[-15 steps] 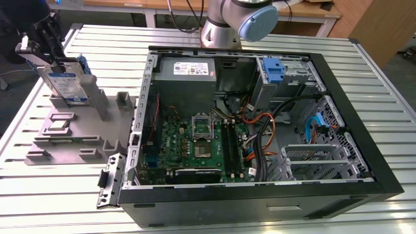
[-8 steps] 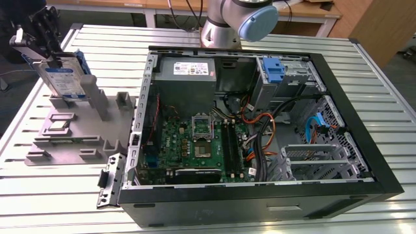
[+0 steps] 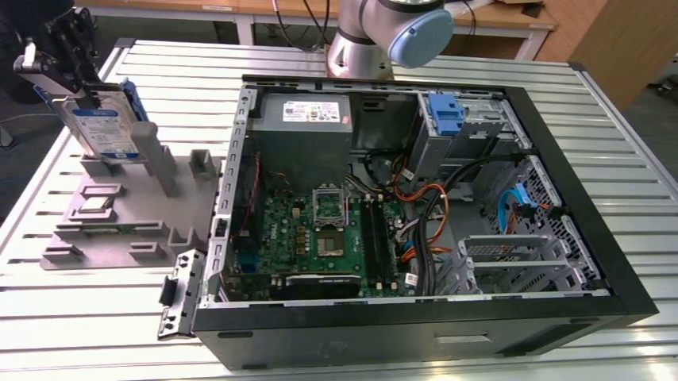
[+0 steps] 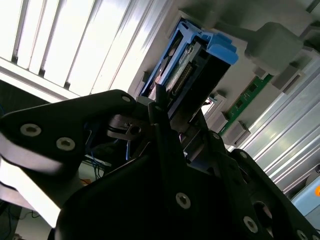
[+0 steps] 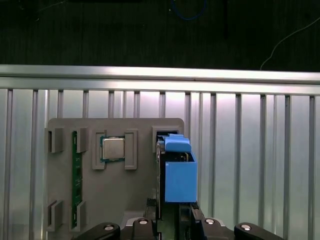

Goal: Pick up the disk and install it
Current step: 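Pick up the disk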

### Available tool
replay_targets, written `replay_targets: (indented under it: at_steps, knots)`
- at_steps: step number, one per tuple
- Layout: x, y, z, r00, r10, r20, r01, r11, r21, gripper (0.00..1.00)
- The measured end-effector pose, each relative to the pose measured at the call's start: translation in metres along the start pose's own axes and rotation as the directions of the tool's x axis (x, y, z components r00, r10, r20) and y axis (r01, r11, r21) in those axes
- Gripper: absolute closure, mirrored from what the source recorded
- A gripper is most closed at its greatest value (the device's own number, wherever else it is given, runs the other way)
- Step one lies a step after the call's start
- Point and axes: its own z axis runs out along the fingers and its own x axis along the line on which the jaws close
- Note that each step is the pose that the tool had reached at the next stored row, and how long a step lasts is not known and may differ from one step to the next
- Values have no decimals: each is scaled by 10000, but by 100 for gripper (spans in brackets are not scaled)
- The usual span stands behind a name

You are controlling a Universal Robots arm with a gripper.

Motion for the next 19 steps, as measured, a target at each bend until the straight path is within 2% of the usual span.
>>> replay_targets:
  at_steps: [9,19]
  knots:
    - [0,0,-17,10000,0,-2,0,10000,-2,65]
    - [-5,-1,-244,10000,1,-1,-1,10000,0,65]
